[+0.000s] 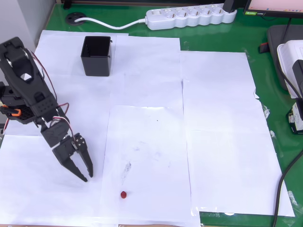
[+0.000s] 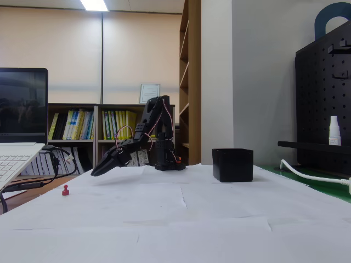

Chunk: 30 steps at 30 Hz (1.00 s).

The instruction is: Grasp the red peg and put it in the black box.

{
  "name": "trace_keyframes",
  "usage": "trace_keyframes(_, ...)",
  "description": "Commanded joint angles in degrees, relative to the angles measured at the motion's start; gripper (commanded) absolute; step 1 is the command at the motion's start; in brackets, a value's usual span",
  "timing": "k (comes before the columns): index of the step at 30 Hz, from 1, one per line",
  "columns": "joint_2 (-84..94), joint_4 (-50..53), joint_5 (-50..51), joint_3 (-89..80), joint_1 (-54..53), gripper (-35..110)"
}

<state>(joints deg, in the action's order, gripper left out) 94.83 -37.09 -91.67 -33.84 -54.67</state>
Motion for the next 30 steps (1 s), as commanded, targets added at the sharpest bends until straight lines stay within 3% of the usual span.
trace_keyframes(1, 3.87, -6.06, -1.49, -4.48, -0.97, 0)
trace_keyframes(9, 8.88, -11.6, -3.6, -3.87, -3.52, 0)
trace_keyframes(21, 15.56, -10.72, -6.86, -12.57, -10.37, 0)
trace_keyframes(30, 19.95, -10.9, -5.62, -18.46, -8.79, 0)
